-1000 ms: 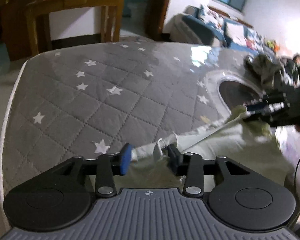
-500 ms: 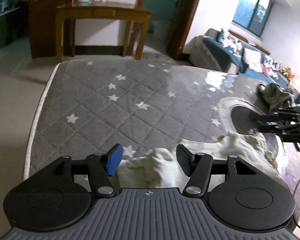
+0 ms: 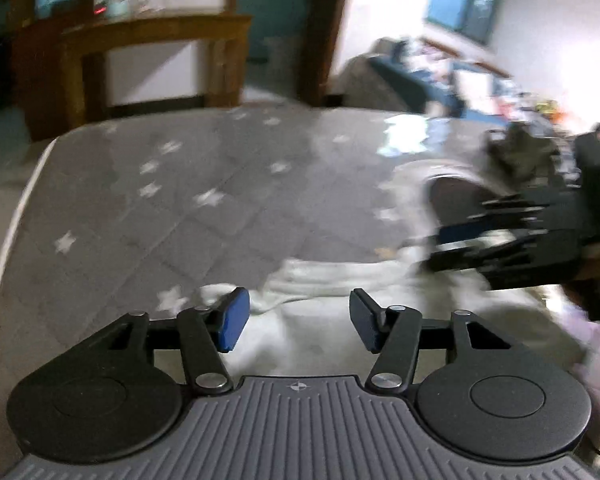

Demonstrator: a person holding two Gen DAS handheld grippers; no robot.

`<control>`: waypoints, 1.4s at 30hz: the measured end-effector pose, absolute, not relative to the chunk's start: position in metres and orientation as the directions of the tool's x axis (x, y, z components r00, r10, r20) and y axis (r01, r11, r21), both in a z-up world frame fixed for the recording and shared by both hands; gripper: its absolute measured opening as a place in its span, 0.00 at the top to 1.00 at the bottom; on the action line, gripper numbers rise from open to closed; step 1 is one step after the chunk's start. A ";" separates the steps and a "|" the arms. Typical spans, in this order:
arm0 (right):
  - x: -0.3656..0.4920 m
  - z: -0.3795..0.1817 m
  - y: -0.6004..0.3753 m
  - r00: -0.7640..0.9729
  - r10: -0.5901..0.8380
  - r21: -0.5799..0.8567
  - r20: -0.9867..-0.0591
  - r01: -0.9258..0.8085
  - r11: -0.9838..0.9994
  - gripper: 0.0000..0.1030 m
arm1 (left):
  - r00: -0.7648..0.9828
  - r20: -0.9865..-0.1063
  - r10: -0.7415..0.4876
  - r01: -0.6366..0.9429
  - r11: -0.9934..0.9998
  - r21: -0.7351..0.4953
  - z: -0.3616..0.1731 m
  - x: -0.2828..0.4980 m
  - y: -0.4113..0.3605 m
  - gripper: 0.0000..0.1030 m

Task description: Fold clothes

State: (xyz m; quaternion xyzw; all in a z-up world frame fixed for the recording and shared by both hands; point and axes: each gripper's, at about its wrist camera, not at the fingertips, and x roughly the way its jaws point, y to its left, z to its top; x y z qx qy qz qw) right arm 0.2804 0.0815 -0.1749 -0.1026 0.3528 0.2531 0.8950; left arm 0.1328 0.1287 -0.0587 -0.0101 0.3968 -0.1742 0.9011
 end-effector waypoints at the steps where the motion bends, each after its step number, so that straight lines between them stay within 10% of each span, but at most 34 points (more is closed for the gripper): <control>1: 0.275 -0.170 0.077 0.631 0.377 -0.011 -0.678 -0.522 0.853 0.62 | 0.621 -0.712 -0.328 0.292 0.940 -0.178 -0.062 0.134 0.132 0.52; 33: 0.083 -0.179 0.028 0.627 0.397 -0.072 -0.670 -0.587 0.806 0.62 | 0.652 -0.724 -0.225 0.335 0.942 0.009 -0.063 -0.034 0.151 0.49; 37: 0.085 -0.183 0.031 0.630 0.378 -0.097 -0.678 -0.586 0.804 0.81 | 0.622 -0.738 -0.264 0.367 0.930 -0.024 -0.068 -0.028 0.149 0.49; 42: 0.085 -0.179 0.028 0.630 0.365 -0.127 -0.686 -0.597 0.792 0.91 | 0.597 -0.762 -0.250 0.358 0.933 -0.026 -0.076 -0.025 0.147 0.80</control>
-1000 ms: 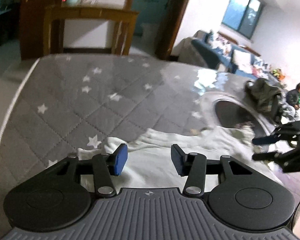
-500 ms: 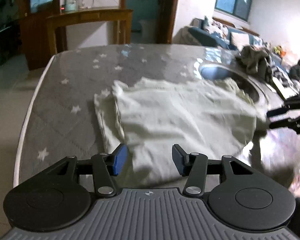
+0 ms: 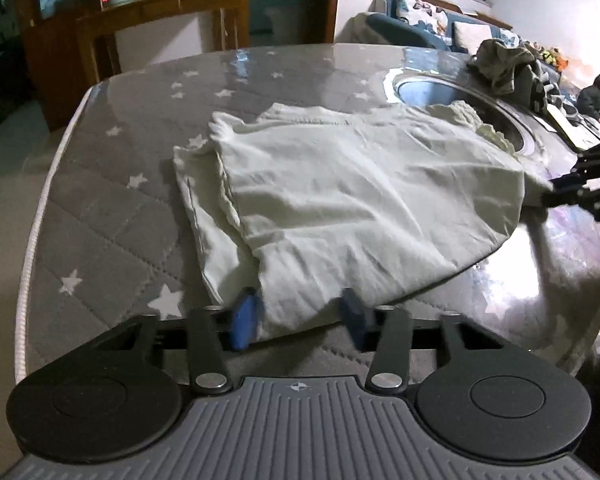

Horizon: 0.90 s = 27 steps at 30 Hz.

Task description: Fold clothes

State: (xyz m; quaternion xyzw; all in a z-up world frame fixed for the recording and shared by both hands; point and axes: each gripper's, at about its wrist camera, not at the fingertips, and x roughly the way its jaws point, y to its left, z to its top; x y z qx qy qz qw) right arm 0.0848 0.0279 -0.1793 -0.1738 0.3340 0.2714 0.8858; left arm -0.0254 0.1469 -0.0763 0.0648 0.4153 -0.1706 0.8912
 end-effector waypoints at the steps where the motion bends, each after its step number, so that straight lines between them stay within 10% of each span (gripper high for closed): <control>1: 0.084 -0.177 0.027 0.632 0.358 -0.140 -0.687 -0.598 0.789 0.92 | 0.594 -0.762 -0.259 0.352 0.935 -0.044 -0.075 -0.027 0.150 0.86; 12: 0.067 -0.172 0.009 0.568 0.334 -0.170 -0.752 -0.657 0.734 0.86 | 0.539 -0.790 -0.294 0.413 0.909 -0.057 -0.064 -0.046 0.156 0.86; 17: 0.067 -0.139 0.002 0.630 0.351 -0.174 -0.693 -0.618 0.766 0.82 | 0.568 -0.773 -0.283 0.448 0.894 0.003 -0.032 -0.046 0.163 0.58; 27: 0.129 -0.160 0.035 0.672 0.369 -0.123 -0.642 -0.565 0.816 0.77 | 0.659 -0.674 -0.333 0.406 0.912 -0.054 -0.006 -0.010 0.129 0.47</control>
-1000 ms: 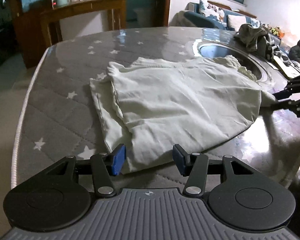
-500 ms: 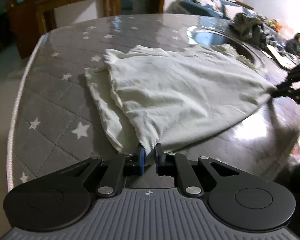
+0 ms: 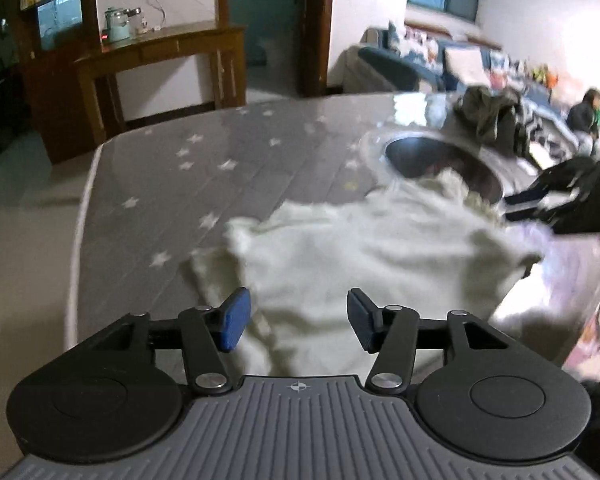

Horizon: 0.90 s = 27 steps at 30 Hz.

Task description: Fold clothes

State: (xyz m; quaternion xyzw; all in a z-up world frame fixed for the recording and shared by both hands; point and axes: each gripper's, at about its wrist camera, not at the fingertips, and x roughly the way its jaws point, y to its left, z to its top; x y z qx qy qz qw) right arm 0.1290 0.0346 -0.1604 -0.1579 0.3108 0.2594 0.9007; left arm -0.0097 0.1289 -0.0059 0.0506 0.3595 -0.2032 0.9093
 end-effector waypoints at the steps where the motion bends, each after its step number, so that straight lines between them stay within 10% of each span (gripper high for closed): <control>1: 0.135 -0.166 0.038 0.666 0.373 -0.108 -0.646 -0.563 0.819 0.77 | 0.653 -0.675 -0.344 0.406 0.911 -0.072 -0.011 -0.007 0.124 0.47; 27: 0.205 -0.175 0.016 0.683 0.285 -0.078 -0.672 -0.448 0.891 0.73 | 0.569 -0.759 -0.318 0.318 0.936 -0.154 -0.070 0.048 0.111 0.47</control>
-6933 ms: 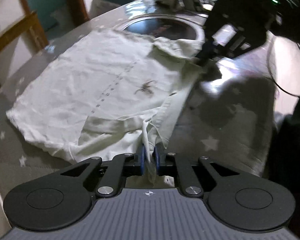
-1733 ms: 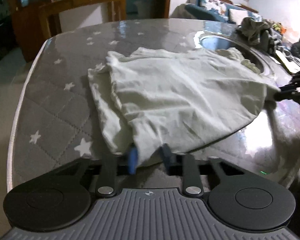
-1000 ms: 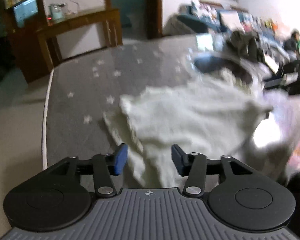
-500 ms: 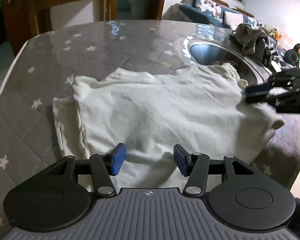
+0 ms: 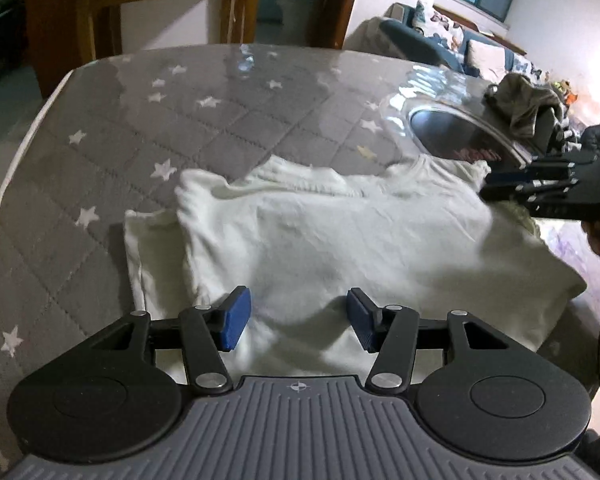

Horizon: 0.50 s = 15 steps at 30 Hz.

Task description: Fold clothes

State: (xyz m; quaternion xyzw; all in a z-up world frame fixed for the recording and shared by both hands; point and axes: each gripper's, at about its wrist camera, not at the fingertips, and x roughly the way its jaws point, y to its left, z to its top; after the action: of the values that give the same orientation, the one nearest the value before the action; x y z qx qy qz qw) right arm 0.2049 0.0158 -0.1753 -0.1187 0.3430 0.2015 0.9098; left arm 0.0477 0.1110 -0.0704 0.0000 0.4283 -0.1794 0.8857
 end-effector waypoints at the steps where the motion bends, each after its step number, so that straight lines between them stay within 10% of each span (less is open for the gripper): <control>1: 0.200 -0.170 0.015 0.688 0.293 -0.078 -0.664 -0.453 0.888 0.73 | 0.570 -0.757 -0.320 0.319 0.935 -0.155 -0.068 0.047 0.111 0.47; 15: 0.126 -0.172 0.029 0.652 0.331 -0.125 -0.682 -0.549 0.826 0.68 | 0.610 -0.735 -0.296 0.300 0.945 -0.131 -0.058 0.036 0.112 0.47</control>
State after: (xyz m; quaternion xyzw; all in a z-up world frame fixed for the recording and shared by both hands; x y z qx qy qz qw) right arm 0.1259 0.0295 -0.1719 -0.1624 0.3366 0.2460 0.8943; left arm 0.0357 0.1118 -0.0583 0.0026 0.4088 -0.1662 0.8974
